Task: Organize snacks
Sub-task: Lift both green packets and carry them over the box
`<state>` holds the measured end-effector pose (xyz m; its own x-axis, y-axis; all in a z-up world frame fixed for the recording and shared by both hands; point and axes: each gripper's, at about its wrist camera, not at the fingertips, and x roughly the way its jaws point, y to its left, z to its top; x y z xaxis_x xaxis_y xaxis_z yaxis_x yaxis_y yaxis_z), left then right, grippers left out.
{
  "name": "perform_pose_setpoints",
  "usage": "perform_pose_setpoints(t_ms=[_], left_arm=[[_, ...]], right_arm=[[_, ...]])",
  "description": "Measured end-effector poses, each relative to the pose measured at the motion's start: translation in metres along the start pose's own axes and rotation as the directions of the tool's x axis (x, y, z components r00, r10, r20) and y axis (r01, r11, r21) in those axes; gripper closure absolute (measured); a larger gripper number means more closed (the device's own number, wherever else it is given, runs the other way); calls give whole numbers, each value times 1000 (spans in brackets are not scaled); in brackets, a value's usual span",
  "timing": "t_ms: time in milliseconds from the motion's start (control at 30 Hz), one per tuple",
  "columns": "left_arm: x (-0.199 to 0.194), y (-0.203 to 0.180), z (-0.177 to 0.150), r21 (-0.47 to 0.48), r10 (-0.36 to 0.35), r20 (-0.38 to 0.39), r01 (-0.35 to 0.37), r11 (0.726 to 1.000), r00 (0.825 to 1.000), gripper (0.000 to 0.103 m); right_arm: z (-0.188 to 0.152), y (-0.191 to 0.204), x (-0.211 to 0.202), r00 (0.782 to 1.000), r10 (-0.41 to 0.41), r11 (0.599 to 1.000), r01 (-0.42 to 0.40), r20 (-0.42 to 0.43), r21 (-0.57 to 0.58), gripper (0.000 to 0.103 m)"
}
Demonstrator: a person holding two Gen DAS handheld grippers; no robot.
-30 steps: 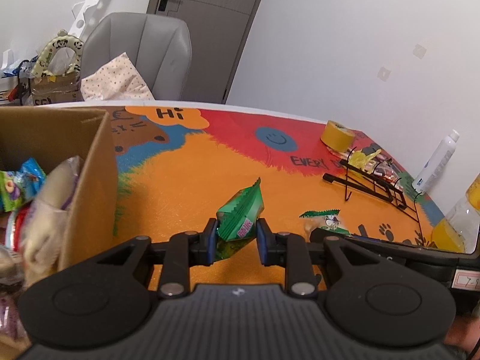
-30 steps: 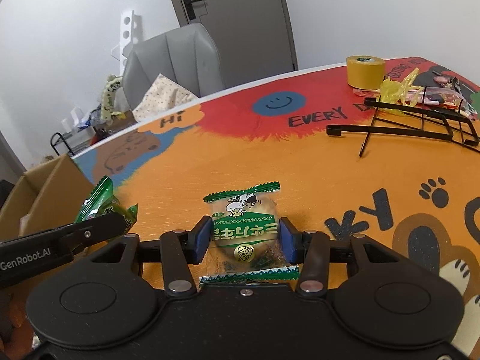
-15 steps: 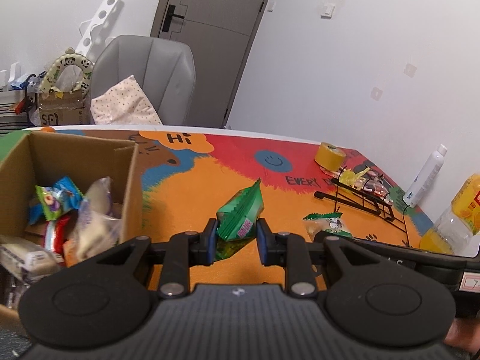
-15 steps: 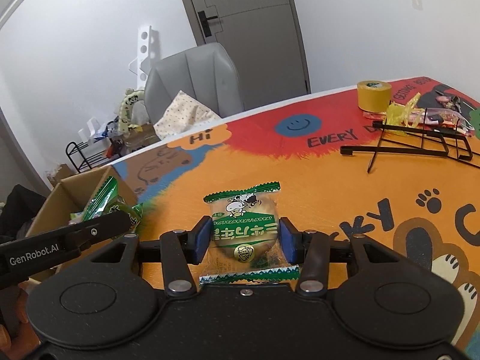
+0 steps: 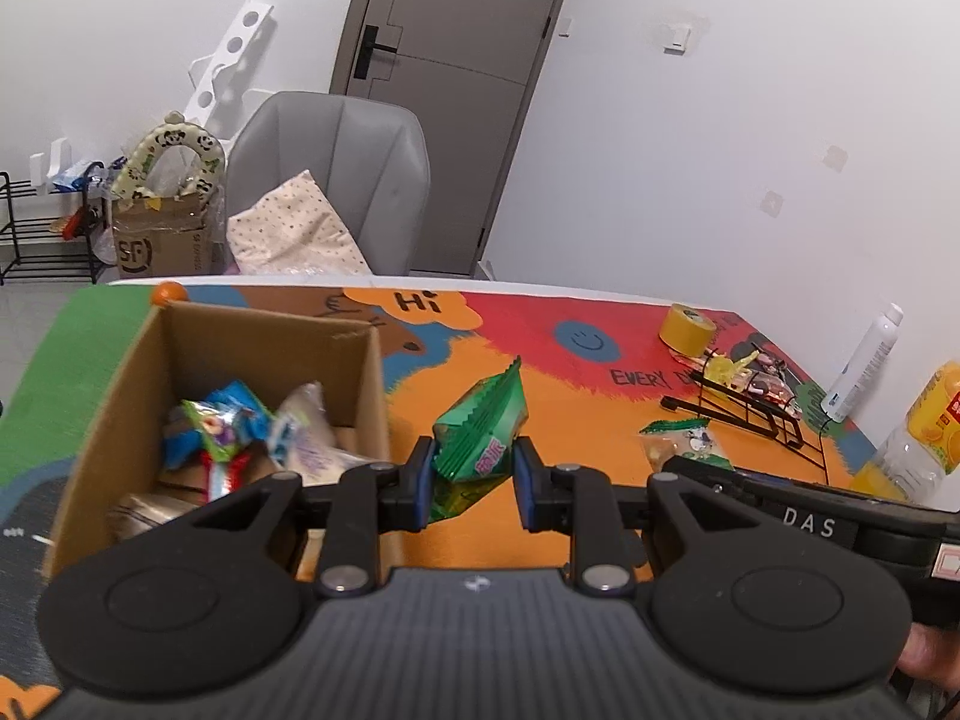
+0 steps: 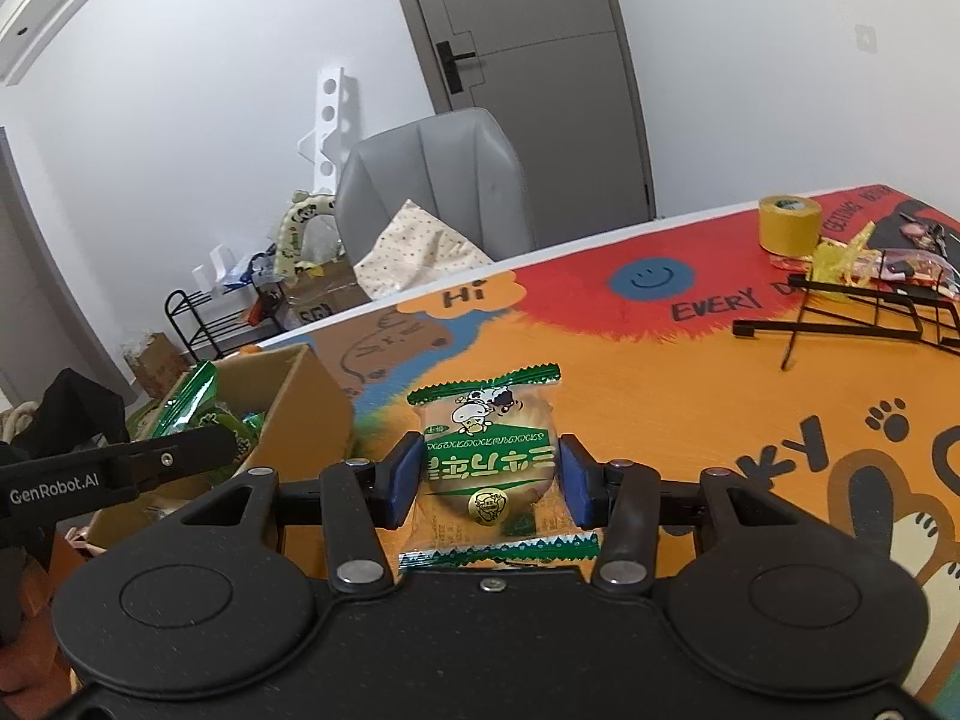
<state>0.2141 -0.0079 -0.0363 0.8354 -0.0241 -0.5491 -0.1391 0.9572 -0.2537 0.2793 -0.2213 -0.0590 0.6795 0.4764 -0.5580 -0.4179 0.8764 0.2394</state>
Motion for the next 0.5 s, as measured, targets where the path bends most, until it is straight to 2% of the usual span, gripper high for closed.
perform_pose_setpoints(t_ms=[500], left_arm=[[-39,63,10,-69,97,41,-94,993,994,77]], right_arm=[[9,50,2,996,86,995,-84,24,-61,57]])
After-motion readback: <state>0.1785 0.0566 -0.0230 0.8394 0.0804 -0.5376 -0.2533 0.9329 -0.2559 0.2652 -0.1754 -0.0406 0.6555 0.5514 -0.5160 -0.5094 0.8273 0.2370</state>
